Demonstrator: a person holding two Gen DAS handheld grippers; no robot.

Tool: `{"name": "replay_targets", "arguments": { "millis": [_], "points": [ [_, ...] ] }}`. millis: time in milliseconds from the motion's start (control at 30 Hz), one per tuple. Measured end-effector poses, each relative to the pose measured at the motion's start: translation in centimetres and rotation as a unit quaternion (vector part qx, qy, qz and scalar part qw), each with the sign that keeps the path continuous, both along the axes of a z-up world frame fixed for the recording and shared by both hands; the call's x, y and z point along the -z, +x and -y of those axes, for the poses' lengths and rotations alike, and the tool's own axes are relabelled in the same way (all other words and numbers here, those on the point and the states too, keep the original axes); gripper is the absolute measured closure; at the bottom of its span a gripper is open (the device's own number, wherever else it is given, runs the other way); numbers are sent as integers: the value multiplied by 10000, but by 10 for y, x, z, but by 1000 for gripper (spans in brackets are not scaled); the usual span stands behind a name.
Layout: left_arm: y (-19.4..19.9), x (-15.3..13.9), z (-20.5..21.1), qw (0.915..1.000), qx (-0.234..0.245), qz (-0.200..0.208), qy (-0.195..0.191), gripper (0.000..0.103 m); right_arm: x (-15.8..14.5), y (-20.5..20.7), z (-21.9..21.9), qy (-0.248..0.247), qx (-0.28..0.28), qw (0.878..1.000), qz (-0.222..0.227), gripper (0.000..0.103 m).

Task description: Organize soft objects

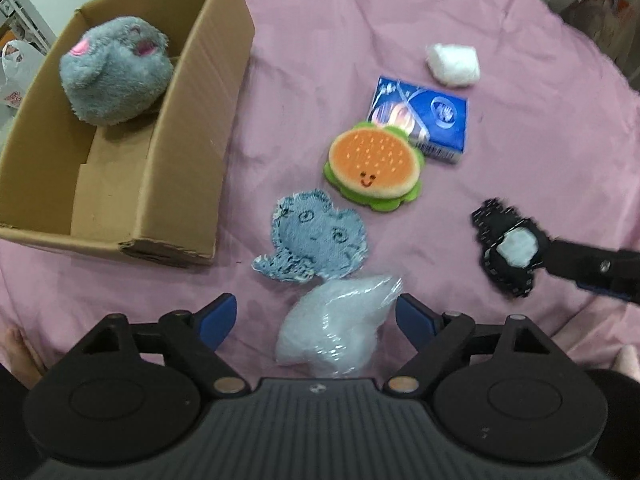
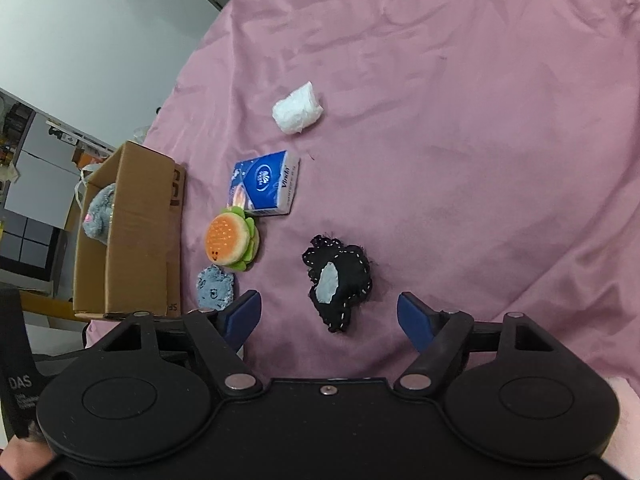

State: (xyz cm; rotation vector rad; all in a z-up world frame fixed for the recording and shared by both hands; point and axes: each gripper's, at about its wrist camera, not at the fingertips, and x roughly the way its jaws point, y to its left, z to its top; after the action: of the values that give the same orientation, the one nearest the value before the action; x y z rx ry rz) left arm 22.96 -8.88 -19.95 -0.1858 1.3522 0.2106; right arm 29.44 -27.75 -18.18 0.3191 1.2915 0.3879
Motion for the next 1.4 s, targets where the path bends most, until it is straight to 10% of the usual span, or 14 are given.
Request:
{"name": "replay_targets", "arguments": {
  "millis": [267, 500, 1400],
  "points": [
    [2, 22, -5, 9983, -209, -287, -460, 48, 20, 14, -19, -288, -157, 9994, -126, 42],
    [0, 19, 0, 9985, -136, -319, -432, 57, 31, 17, -17, -36, -73, 9995, -318, 83],
    [-33, -72, -15, 9950, 53, 822, -567, 58, -59, -35, -17, -50, 214, 9970, 740, 84]
  ]
}}
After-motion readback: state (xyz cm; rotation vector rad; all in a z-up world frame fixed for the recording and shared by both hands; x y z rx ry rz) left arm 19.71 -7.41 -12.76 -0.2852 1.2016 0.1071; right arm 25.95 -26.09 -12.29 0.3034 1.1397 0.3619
